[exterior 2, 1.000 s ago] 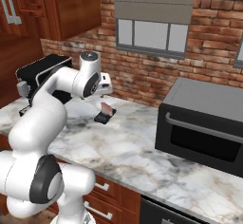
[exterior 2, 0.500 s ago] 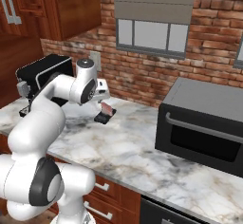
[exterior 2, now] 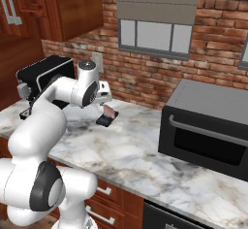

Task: Take the steak from the fridge and place it on the digital scale on the counter by the fridge. Wait a few seconds for a reading, then move it to the plate on the dining counter.

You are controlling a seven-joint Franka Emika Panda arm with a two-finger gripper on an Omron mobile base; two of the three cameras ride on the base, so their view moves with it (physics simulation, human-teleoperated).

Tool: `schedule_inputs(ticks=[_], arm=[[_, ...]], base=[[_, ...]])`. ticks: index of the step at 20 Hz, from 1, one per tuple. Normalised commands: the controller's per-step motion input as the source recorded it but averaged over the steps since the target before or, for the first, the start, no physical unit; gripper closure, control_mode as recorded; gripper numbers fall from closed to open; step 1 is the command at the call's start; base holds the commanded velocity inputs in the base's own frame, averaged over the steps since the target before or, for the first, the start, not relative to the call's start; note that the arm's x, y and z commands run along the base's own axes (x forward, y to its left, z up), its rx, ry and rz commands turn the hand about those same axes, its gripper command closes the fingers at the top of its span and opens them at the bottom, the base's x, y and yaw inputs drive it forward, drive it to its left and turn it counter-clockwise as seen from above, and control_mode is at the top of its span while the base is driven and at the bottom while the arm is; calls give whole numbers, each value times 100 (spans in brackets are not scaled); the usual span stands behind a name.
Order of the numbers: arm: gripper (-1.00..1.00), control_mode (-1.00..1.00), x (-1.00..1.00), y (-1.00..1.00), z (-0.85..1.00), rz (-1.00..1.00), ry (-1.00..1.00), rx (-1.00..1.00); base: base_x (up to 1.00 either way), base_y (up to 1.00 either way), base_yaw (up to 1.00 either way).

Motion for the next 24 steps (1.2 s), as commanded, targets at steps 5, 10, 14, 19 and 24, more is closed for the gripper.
schedule_inputs(ticks=[5, 10, 14, 19, 24], arm=[[-100, -100, 0, 0, 0, 0, 0, 0], [-100, -100, 0, 0, 0, 0, 0, 0], [-100, -100, 0, 0, 0, 0, 0, 0], [-100, -100, 0, 0, 0, 0, 0, 0], [-100, -100, 0, 0, 0, 0, 0, 0]], base=[[0, 0, 0], [0, 0, 0], [0, 0, 0], [0, 0, 0], [0, 0, 0]])
